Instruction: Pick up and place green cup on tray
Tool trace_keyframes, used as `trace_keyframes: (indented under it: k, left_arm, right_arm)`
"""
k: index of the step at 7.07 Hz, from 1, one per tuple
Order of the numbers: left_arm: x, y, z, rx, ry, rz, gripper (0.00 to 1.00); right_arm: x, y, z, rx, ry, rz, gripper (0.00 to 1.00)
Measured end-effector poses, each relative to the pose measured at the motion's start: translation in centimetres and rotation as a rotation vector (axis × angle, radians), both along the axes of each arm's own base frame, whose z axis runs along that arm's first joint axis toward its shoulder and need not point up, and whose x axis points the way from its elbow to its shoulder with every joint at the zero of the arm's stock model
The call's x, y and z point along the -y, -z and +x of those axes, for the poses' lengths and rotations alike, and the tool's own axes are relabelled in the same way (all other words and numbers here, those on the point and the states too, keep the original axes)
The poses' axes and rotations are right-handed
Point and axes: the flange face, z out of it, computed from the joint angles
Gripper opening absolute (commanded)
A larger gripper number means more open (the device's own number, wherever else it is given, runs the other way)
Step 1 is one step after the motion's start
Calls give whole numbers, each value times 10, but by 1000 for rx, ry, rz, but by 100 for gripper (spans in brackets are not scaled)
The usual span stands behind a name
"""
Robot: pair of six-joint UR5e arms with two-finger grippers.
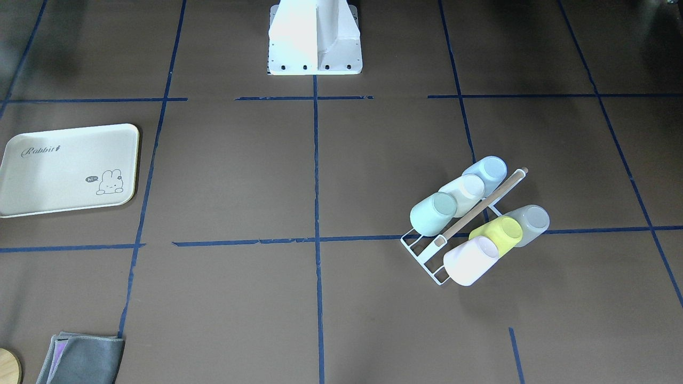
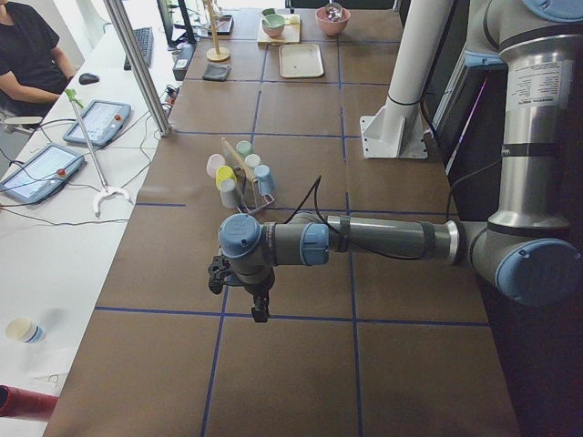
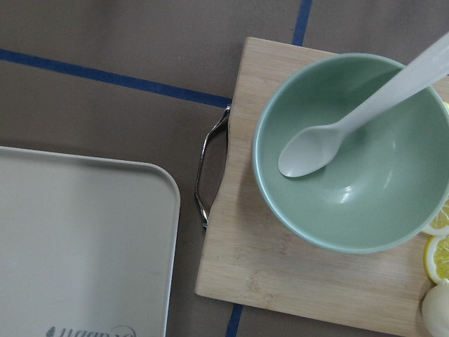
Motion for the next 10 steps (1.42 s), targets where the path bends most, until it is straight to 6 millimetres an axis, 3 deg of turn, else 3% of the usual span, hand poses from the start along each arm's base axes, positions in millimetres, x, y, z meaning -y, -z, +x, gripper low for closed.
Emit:
trace_keyframes:
  k: [10]
  left_arm:
    - [-6,11,0,7,5,16,100]
  right_arm:
    - [-8,-6,-3,15,6,-6,99]
